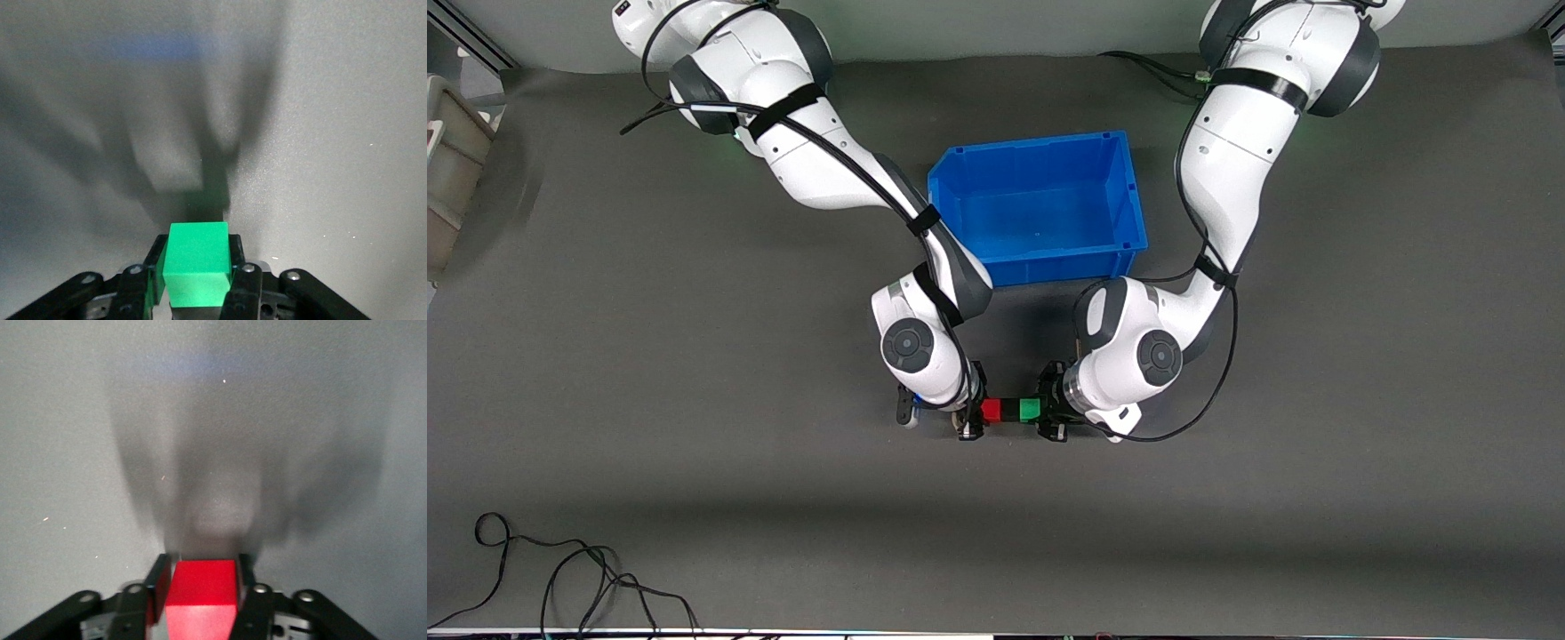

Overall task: Attach green and red cubes to black cube
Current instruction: 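Press the red and green cubes against the black cube's sides with both grippers, then open both grippers and lift them away from the joined cubes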

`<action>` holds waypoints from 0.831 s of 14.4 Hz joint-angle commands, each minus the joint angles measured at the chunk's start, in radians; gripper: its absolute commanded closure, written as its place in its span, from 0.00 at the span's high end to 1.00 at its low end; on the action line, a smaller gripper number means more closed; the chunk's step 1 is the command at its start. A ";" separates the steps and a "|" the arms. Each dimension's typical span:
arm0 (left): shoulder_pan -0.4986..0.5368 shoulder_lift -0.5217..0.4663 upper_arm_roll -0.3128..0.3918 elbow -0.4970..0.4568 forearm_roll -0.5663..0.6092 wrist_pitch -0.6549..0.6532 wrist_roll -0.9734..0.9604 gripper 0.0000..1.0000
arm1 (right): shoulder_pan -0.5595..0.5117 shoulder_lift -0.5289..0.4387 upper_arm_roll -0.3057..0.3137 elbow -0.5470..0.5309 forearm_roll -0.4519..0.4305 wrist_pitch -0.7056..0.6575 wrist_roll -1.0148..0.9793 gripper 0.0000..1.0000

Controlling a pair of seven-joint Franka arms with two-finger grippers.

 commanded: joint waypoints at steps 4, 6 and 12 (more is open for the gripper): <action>-0.011 0.003 0.009 0.010 0.026 -0.005 -0.016 1.00 | -0.005 -0.061 -0.009 0.019 -0.039 -0.028 0.003 1.00; -0.006 -0.001 0.009 0.010 0.039 -0.006 -0.016 1.00 | -0.014 -0.107 -0.018 0.030 -0.041 -0.138 -0.014 1.00; 0.093 -0.038 0.010 0.015 0.089 -0.081 -0.003 1.00 | -0.135 -0.409 -0.018 0.022 -0.031 -0.534 -0.345 1.00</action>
